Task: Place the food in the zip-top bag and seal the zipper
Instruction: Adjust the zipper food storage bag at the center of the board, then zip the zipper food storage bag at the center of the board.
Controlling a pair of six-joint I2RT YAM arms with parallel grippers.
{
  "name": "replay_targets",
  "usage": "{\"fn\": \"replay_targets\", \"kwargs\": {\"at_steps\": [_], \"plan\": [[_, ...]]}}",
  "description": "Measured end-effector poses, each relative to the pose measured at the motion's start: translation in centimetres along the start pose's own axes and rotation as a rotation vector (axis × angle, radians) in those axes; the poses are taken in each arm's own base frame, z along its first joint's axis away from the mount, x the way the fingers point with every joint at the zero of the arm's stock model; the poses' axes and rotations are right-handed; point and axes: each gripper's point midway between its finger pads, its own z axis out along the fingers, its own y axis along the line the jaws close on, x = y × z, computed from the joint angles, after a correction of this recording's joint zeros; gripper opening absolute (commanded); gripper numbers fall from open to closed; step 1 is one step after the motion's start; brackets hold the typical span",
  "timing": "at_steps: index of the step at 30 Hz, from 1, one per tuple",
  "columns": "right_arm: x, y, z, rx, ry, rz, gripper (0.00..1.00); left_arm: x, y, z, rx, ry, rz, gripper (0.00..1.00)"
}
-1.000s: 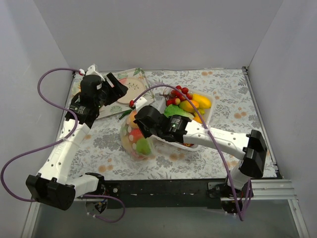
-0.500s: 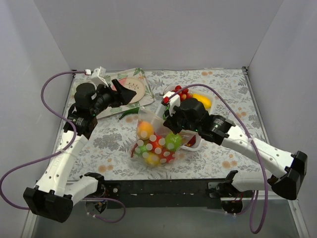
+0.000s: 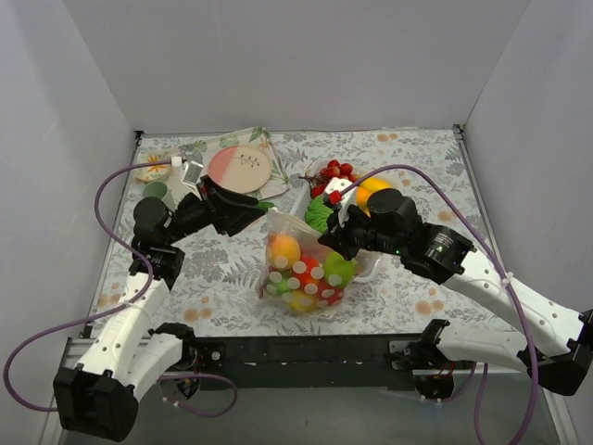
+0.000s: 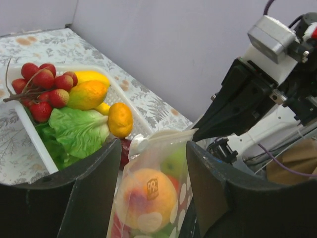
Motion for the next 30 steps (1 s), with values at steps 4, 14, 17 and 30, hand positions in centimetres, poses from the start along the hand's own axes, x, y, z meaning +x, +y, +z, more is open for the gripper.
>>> {"fn": "replay_targets", "kwargs": {"at_steps": [4, 14, 17, 30], "plan": [[0.6, -0.1, -0.1, 0.006, 0.024, 0.004, 0.01, 0.3, -0.8, -0.7, 0.117, 0.010, -0.004, 0.54], [-0.6, 0.2, -1.0, -0.001, 0.014, 0.002, 0.01, 1.7, 0.3, -0.1, 0.269, 0.131, -0.084, 0.58], [-1.0, 0.3, -1.2, -0.004, 0.003, 0.000, 0.01, 1.5, 0.1, -0.1, 0.295, 0.146, -0.070, 0.58], [-2.9, 0.7, -1.9, -0.022, -0.040, 0.001, 0.01, 1.9, -0.2, 0.1, 0.345, 0.176, -0.069, 0.60]]}}
